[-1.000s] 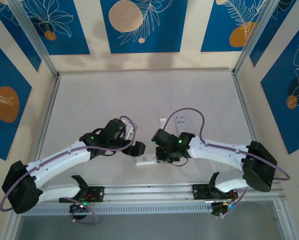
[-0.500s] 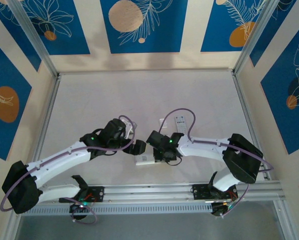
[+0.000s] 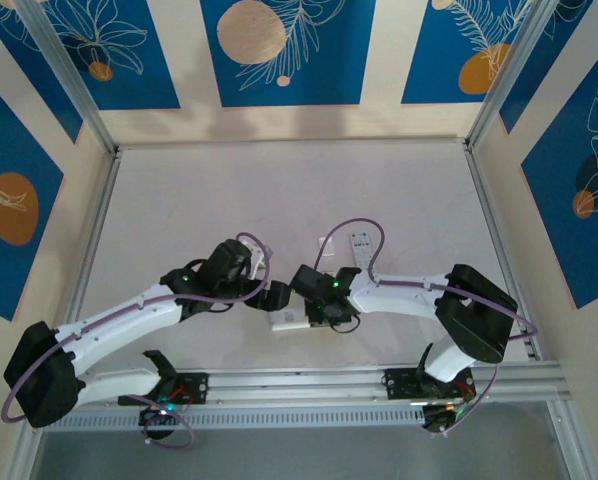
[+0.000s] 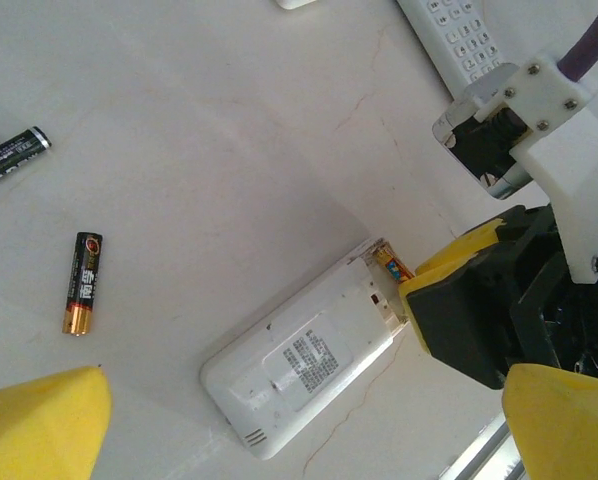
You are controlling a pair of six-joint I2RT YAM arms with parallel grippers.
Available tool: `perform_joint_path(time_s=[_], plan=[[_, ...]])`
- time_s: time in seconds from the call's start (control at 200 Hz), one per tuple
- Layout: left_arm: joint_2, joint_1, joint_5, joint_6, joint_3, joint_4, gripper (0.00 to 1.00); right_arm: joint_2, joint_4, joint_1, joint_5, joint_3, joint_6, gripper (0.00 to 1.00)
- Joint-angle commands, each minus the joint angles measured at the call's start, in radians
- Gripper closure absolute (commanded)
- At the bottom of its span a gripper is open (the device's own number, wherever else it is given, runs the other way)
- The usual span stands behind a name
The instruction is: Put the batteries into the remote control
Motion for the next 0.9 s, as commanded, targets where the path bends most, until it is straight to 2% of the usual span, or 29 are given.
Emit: perform_joint_path(time_s=[0.0, 0.89], plan=[[0.007, 0.0, -0.011, -0.002, -0.011, 0.007, 0.0, 0.008, -0.019, 0.011, 0.022, 0.033, -0.001, 0.74], [0.04, 0.0, -0.007, -0.018, -0.048, 0.037, 0.0, 0.062, -0.028, 0.002, 0.032, 0.072, -0.027, 0.76]])
